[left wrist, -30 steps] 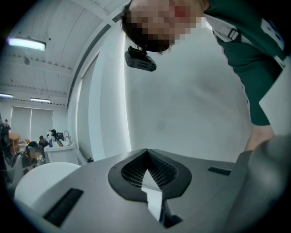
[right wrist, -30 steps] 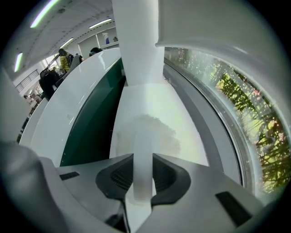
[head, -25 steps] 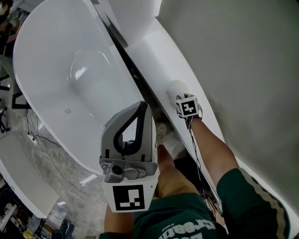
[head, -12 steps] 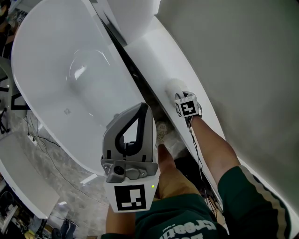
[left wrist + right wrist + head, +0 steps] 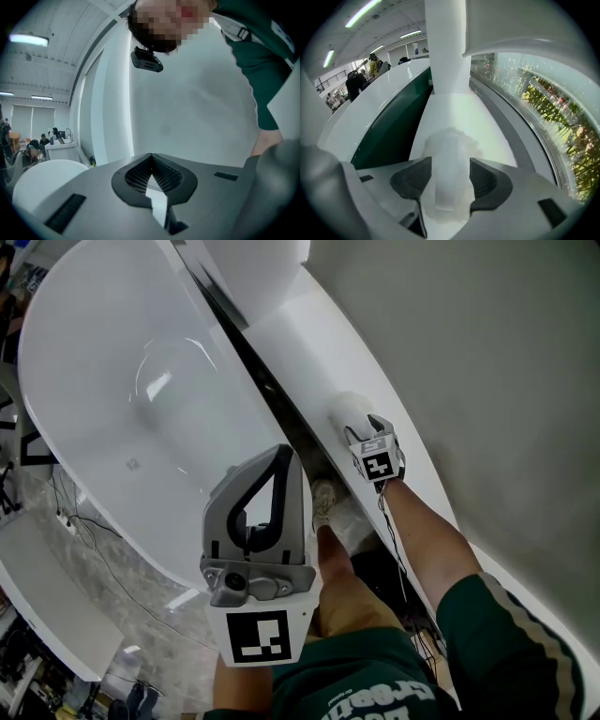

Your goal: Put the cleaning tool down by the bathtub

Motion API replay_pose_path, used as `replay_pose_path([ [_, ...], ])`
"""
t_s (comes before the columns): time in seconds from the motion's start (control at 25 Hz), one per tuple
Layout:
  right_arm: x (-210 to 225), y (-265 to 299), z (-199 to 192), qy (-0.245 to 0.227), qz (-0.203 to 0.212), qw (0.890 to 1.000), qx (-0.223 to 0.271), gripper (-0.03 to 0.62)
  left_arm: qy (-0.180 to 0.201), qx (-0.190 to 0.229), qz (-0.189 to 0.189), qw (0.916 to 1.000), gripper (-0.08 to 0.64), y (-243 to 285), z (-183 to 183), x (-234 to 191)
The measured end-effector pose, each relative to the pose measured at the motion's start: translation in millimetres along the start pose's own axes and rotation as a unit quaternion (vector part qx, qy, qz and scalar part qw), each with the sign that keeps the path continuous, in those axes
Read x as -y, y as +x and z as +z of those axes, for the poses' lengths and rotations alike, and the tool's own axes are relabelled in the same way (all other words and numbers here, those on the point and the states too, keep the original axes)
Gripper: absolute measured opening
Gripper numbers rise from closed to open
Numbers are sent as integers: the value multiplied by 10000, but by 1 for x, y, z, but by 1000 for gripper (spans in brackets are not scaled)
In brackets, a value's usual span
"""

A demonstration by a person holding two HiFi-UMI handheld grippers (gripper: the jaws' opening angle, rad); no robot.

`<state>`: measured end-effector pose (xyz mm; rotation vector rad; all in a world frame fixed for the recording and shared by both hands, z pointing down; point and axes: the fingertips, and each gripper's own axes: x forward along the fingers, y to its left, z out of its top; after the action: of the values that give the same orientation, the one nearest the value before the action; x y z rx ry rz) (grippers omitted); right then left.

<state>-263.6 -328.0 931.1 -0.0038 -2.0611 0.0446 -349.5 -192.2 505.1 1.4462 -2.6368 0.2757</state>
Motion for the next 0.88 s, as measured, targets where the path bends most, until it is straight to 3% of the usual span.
replay_pose_path([
  [0.36, -4, -5, 12, 180, 187, 9995, 187, 247, -6, -4, -42, 10000, 6, 0, 3, 3],
  [0.6, -14, -37, 22, -336, 369, 9982, 325, 249, 114, 118, -121, 9998, 6, -10, 28, 18],
  [0.88, -25, -81, 53, -379, 423, 9945, 879, 249, 271, 335, -272, 9987, 6, -24, 57, 26],
])
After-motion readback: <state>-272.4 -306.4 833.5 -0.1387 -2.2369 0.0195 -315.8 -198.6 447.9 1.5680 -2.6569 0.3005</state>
